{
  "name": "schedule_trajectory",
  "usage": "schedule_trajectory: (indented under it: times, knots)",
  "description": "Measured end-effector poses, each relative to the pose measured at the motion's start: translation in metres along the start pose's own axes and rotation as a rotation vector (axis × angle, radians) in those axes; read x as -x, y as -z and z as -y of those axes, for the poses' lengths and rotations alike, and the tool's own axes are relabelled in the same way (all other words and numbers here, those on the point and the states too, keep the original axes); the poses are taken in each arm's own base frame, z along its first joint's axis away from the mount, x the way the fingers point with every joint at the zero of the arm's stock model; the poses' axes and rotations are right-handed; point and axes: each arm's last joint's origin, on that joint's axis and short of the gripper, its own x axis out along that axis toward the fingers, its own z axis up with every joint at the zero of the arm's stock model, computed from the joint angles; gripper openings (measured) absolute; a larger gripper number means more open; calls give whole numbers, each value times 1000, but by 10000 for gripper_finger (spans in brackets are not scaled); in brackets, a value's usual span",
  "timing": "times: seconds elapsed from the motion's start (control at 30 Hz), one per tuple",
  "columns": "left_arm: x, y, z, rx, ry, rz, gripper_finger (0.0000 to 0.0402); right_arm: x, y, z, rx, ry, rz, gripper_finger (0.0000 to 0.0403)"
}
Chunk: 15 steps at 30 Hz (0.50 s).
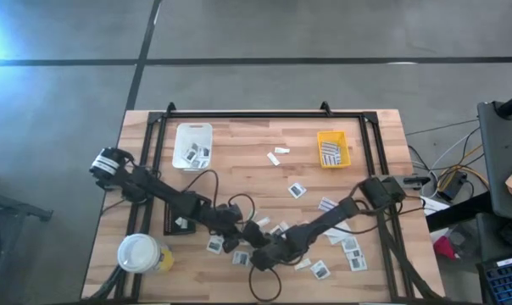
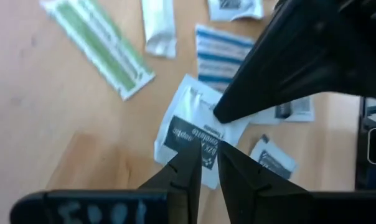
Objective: Pick & Place First Aid Supplies
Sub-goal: Put the gray towelette pack into the white bin
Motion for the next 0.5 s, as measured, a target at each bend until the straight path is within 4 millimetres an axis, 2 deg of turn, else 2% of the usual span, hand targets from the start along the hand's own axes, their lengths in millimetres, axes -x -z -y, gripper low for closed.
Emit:
schedule_trajectory:
  times: [0.2, 0.5]
  knots:
    - [18, -8, 7, -84, 0, 82, 65, 11, -1, 4, -37, -4, -2, 8]
    - [42, -14, 10, -260, -90, 166, 65, 47, 2, 27, -190, -9, -8, 8]
